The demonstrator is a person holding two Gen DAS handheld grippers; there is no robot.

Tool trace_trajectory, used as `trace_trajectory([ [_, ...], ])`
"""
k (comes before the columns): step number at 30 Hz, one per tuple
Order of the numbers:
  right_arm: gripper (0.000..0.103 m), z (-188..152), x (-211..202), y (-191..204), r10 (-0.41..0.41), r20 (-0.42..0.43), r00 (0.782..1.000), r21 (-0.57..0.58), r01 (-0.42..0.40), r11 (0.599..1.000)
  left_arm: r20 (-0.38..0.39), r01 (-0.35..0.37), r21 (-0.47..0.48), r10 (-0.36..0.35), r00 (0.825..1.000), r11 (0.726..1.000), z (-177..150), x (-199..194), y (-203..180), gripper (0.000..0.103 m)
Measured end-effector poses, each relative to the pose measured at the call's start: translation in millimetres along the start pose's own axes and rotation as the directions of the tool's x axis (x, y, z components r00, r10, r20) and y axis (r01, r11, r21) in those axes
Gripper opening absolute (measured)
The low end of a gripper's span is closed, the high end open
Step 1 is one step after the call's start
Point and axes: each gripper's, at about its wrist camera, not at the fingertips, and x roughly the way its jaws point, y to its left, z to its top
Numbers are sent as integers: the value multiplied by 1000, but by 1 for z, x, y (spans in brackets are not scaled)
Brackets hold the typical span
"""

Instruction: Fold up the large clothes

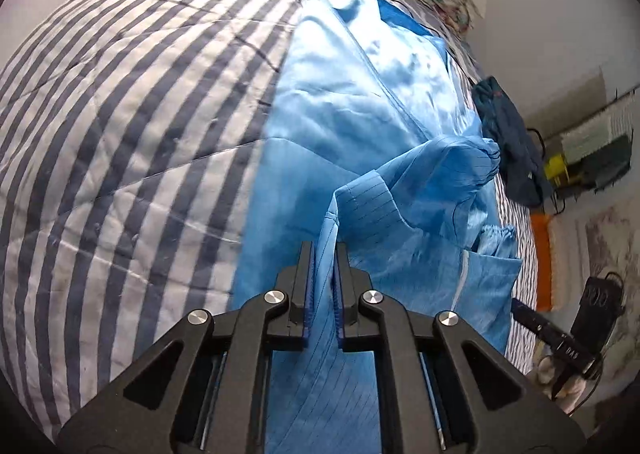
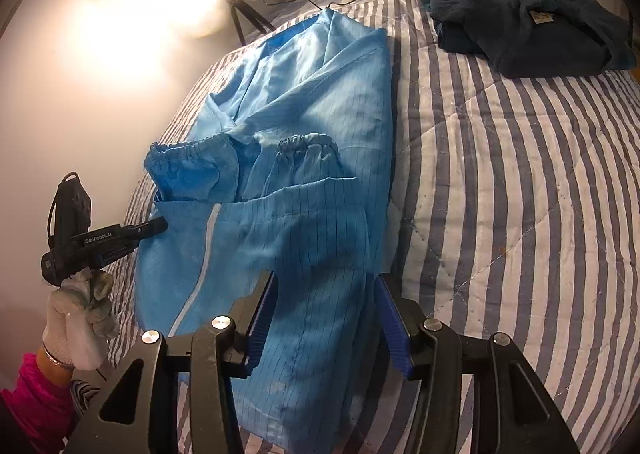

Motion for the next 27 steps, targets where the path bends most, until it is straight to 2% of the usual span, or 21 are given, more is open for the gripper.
trace_trajectory([
  [4,47,1,5,7,-10,-7,1000,-26,10,1000,13,-1,15,1,1000,1000,-5,-7,-2,3],
  [8,28,2,11,11,-35,-9,999,-43,34,998,43,8,28,-9,999,1000,-8,-20,-1,3],
  [10,17,4,12,10,-61,-7,998,-42,60,997,24,41,-1,-41,999,999,-6,-27,5,6],
  [11,10,5,12,8,-79,-5,997,-33,79,996,12,69,-13,-69,998,998,-6,-29,8,15],
  [12,8,6,13,5,-83,-3,997,-18,83,996,6,93,-20,-93,996,995,-7,-31,13,34],
  [14,7,7,12,-5,-54,-1,999,31,54,998,-14,124,-25,-124,992,992,-13,-32,21,55],
  [16,7,7,12,-8,-30,-3,1000,46,30,998,-57,139,-39,-141,988,990,-22,-29,31,55],
  [17,12,7,12,-7,-29,-2,1000,38,29,999,-67,143,-42,-145,987,989,-26,-28,34,55],
  [19,25,6,12,-4,-32,1,1000,28,32,999,-66,150,-21,-151,986,989,-32,-30,35,30],
  [20,28,6,12,-2,-23,4,1000,19,23,1000,-77,140,14,-139,987,990,-34,-31,31,6],
  [22,19,5,14,5,-27,8,1000,-12,27,1000,-67,113,60,-109,992,992,-38,-35,22,5],
  [23,9,5,14,9,-34,11,999,-27,34,999,-56,97,79,-93,994,992,-39,-38,19,3],
  [25,5,5,11,14,-36,32,999,-30,37,999,-26,73,77,-71,997,994,-43,-48,18,3],
  [27,3,7,4,18,-24,64,998,-41,26,999,-1,12,88,-12,1000,996,-43,-49,21,3],
])
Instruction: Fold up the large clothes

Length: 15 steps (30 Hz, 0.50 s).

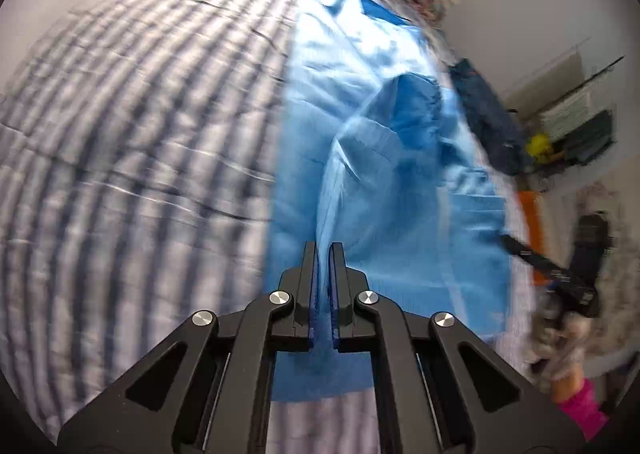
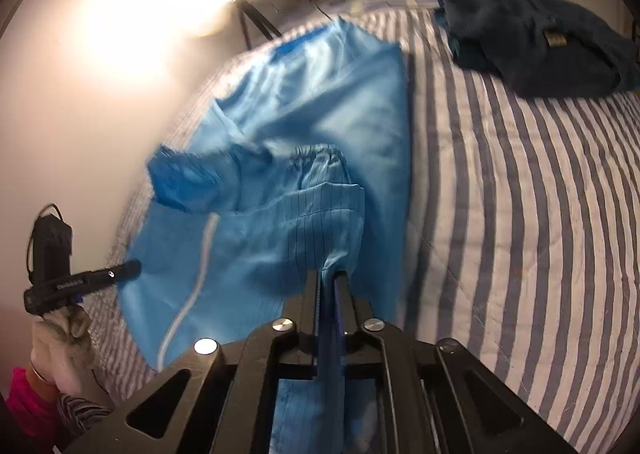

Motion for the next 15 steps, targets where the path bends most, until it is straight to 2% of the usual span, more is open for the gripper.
trace_trajectory([
  [1,2,1,-1,2,-22,9,1000,-19,22,1000,8,-5,1,5,1000,1000,1,2,1,3],
  [3,1,1,8,1,-99,-21,995,-44,98,994,-3,-6,-26,6,1000,1000,5,6,4,12],
  [4,1,-1,13,-1,-116,-39,993,-36,114,993,9,-30,-28,30,999,999,7,4,3,12],
  [6,1,-3,16,-4,-132,-60,989,-27,131,991,56,-90,-1,90,994,996,11,-4,1,12],
  [8,2,-4,10,0,-143,-50,988,-63,140,988,108,-106,14,104,989,994,14,-16,-4,12],
  [10,12,-2,1,7,-184,-14,983,-97,182,978,162,-77,54,67,985,996,16,-28,-18,12],
  [11,18,0,-6,10,-192,18,981,-109,193,975,167,-75,108,57,984,991,16,-28,-30,12],
  [12,23,1,-11,13,-184,47,982,-115,188,975,158,-74,154,49,986,985,15,-25,-41,12],
  [13,24,2,-16,16,-164,77,983,-121,173,978,149,-68,184,41,988,981,18,-19,-50,12],
  [15,28,6,-20,23,-117,105,988,-137,131,982,118,-52,201,28,993,978,21,-4,-60,12],
])
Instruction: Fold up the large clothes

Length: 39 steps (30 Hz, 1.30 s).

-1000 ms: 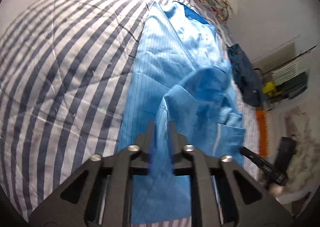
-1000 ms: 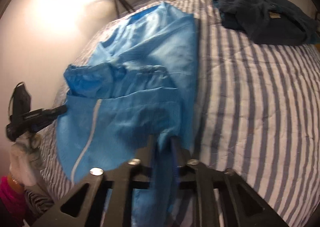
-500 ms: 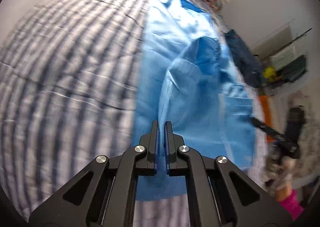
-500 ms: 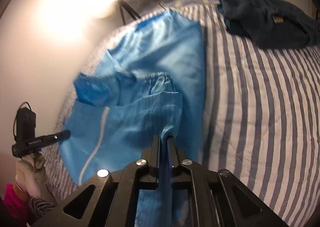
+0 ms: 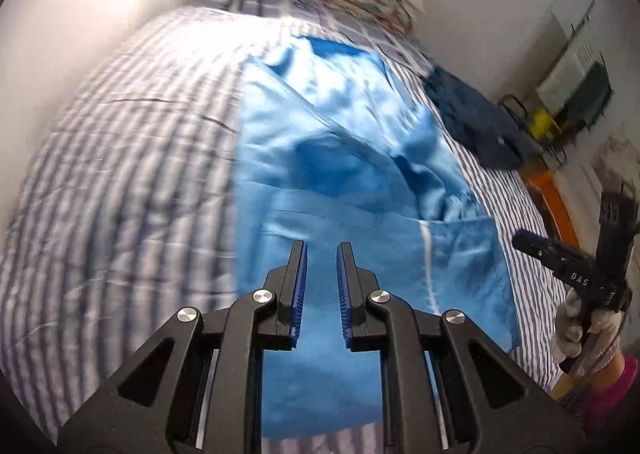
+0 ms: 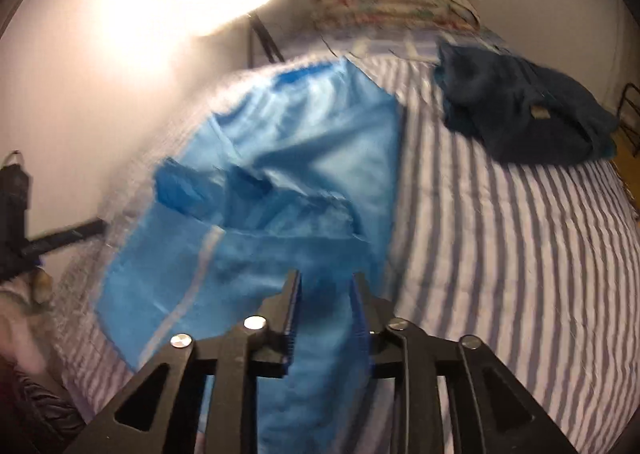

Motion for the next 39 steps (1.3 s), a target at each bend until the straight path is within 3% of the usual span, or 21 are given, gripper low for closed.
trace_trajectory([
  [3,28,2,13,7,25,-35,999,-9,-26,1000,-61,-8,-63,4,998,998,2,28,4,12],
  [6,28,-2,30,9,-1,-64,998,-29,-1,1000,-99,-84,-60,77,992,995,1,46,14,12],
  [13,28,-15,68,-7,-1,-176,984,-46,-7,999,-143,-108,-67,98,985,992,3,67,17,12],
  [17,30,-5,49,-17,71,-139,988,48,-65,997,-109,-58,-68,50,993,996,25,56,5,15],
  [19,33,5,33,-20,108,-92,990,90,-100,991,-80,-24,-79,18,997,997,44,48,6,26],
  [21,47,16,16,-21,105,-40,994,77,-102,992,-36,-10,-61,8,999,998,66,41,7,39],
  [23,59,28,3,-22,86,-1,996,27,-86,996,-2,-16,-38,16,1000,999,88,36,11,40],
  [26,59,46,-6,-30,82,28,996,-2,-82,997,6,-16,-31,17,1000,999,122,42,22,42],
  [30,65,81,3,-49,87,59,994,1,-88,996,-7,-5,-13,5,1000,1000,169,65,32,57],
  [35,65,131,35,-77,88,62,994,11,-89,996,-47,4,39,-3,999,999,208,104,37,56],
  [38,60,153,60,-86,144,37,989,20,-145,989,-71,-57,107,65,995,993,216,128,41,39],
  [39,59,158,68,-89,151,30,988,17,-152,988,-82,-107,143,120,989,984,218,141,43,39],
])
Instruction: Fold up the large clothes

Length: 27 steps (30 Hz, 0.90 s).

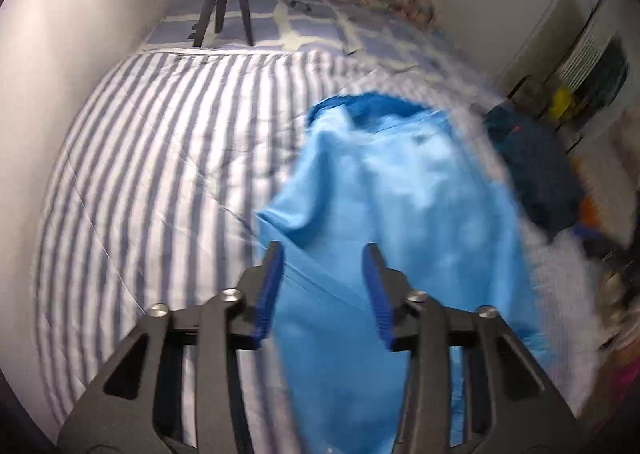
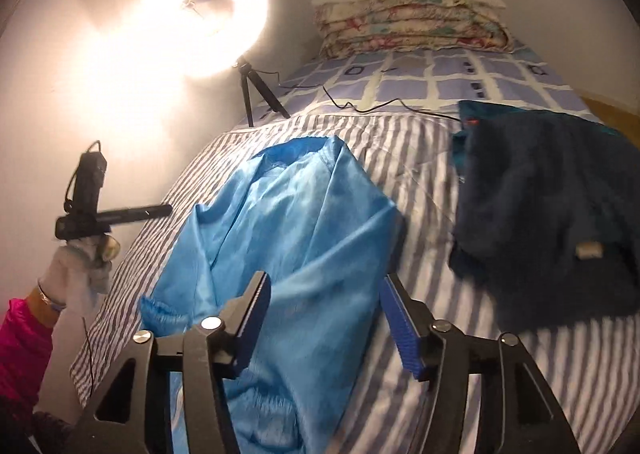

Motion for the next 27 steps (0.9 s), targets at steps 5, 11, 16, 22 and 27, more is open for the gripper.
trace_trajectory([
  [5,57,17,51,-8,-8,-55,998,-16,7,1000,-39,-151,67,154,987,986,8,45,12,39],
  [11,57,26,79,-18,-30,-83,996,-41,27,999,-11,-138,-8,138,990,990,30,64,37,39],
  [16,58,49,90,-27,-17,-74,997,-62,12,998,41,147,-170,-142,989,974,52,57,52,48],
  [22,63,79,124,-41,34,-76,997,4,-34,999,18,238,-225,-240,971,945,75,79,38,61],
  [27,66,96,152,-48,25,-78,997,41,-21,999,-20,183,-197,-190,982,963,86,103,24,61],
])
